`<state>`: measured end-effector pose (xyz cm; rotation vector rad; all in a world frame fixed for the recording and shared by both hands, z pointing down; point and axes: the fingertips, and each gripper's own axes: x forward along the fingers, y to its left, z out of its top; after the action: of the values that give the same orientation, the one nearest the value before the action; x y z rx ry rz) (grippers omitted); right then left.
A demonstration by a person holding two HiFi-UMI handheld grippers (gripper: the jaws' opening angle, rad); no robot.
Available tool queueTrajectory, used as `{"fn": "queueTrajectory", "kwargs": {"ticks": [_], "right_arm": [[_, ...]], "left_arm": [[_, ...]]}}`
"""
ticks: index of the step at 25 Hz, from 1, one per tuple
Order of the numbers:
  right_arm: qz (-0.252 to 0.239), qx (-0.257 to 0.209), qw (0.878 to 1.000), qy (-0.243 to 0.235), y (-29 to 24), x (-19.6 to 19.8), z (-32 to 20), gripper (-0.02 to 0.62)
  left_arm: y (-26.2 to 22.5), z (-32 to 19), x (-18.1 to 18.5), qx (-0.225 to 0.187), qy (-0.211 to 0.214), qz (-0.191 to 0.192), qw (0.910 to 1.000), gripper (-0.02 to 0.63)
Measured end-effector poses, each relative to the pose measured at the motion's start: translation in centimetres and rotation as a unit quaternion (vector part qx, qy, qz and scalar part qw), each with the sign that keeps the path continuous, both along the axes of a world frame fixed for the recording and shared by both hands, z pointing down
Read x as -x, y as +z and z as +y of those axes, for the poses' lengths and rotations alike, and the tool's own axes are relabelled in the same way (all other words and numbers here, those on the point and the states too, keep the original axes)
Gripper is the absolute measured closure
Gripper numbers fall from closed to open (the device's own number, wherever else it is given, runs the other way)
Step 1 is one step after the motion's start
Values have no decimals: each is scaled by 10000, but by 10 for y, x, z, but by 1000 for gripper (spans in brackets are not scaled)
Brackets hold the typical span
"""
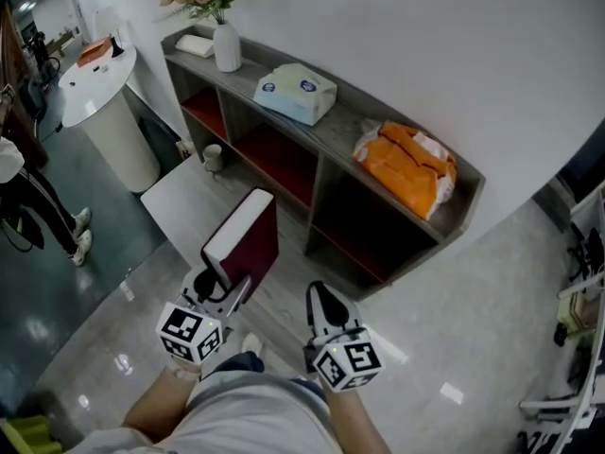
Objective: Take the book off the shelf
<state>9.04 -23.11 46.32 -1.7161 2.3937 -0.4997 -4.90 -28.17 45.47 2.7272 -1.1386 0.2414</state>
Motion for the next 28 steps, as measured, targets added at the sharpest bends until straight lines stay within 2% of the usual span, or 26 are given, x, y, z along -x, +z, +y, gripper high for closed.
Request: {"fn": "queueTrajectory", "kwargs": {"ticks": [6,13,28], "right_arm": [[124,14,9994,-309,0,25,-15,568],[240,122,9979,-582,4,43,-21,568],[301,138,9969,-719,4,48,-20,568]], "left_arm": [[15,-2,33,191,-247,63,9995,376],[28,-5,50,400,-403,115,9983,374],[34,-1,54,529,-447,107,9975,376]]}}
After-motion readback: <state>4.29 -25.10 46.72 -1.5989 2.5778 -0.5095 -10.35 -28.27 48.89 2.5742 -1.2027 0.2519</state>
